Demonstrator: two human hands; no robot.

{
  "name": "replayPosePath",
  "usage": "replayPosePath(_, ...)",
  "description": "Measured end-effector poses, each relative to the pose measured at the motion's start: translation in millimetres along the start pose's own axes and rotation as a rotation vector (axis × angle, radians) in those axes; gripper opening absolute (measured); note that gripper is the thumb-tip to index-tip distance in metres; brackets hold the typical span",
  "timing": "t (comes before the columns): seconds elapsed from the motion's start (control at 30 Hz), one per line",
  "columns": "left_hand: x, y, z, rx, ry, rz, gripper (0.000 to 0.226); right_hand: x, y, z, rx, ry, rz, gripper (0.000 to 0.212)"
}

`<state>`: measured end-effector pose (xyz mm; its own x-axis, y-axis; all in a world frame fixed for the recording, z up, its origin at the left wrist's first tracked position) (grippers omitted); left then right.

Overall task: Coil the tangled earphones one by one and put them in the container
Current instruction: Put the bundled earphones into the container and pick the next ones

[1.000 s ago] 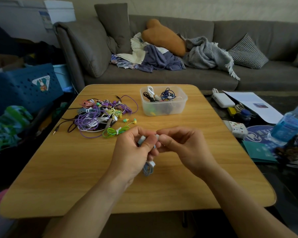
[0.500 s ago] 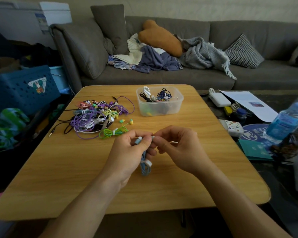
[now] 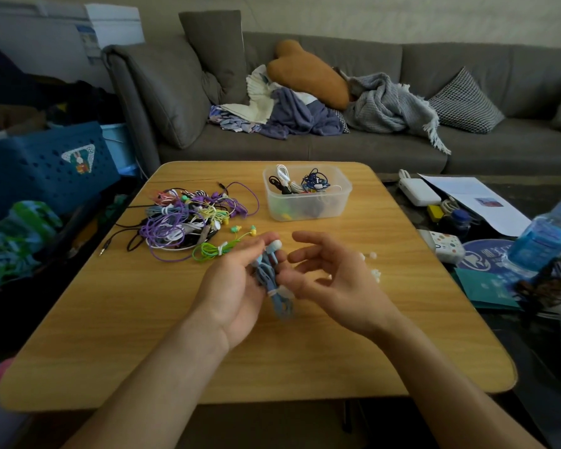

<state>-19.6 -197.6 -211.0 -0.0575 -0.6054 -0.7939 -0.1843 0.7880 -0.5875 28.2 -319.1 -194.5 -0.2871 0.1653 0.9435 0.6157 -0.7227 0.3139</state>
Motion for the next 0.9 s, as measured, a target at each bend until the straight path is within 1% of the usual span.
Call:
replayPosePath(0.07,1,-4,-2,0.021,0.034,-0.129,0.028,0,-17,-2,0.122,-0.056,-0.168,0.092)
replayPosePath(0.1,0,-5,-3,0.021,0.028,-0.166,0.030,0,-22,-3,0.142,-0.061,-0.224,0.096)
replayPosePath(0.17,-3,-3,-3,0.013,0.000,-0.165,0.030,2,-22,-1,0.071,-0.033,-0.249,0.088)
replayPosePath(0.23,-6,-1,-2,0.004,-0.022,-0.109,0.030,3,-16,0,-0.021,-0.012,-0.201,0.076)
replayPosePath(0.33,-10,0,-1,0.008,-0.070,0.012,0.030,7,-15,1,-0.068,0.036,-0.202,0.062)
replayPosePath(0.43,-17,-2,-3,0.004,-0.159,0.146,0.028,11,-17,0,-0.122,0.053,-0.215,0.052)
replayPosePath(0.5,-21,-3,-4,-0.005,-0.219,0.240,0.037,11,-15,1,-0.186,0.044,-0.259,0.049)
replayPosePath(0.6,-24,-8,-6,0.002,-0.291,0.451,0.050,8,-1,7,-0.297,0.019,-0.264,0.041)
replayPosePath(0.67,-23,-9,-5,0.035,-0.315,0.506,0.048,5,4,10,-0.318,0.028,-0.222,0.034)
replayPosePath(0.7,-22,-10,-4,0.052,-0.319,0.563,0.051,4,4,11,-0.306,0.031,-0.185,0.032)
replayPosePath(0.77,-22,-9,-3,0.047,-0.351,0.786,0.063,3,1,12,-0.271,0.031,-0.118,0.029)
replayPosePath(0.8,-23,-8,-3,0.035,-0.379,0.892,0.064,1,1,13,-0.267,0.028,-0.089,0.025)
replayPosePath(0.9,-27,-8,-3,0.008,-0.431,0.998,0.060,-4,7,16,-0.304,-0.013,0.011,0.014)
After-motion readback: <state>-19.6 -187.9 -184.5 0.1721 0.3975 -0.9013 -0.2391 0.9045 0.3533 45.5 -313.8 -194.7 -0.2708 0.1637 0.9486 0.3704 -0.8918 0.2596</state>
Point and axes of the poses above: each hand's wrist, its own z-axis towards the middle knuckle, its own y-axis out of the back of the hand, x = y × z, the point moved 9 cm from there along z, towards the middle knuckle, and after that the axes turned 9 degrees about x, right-handed, at the moved point
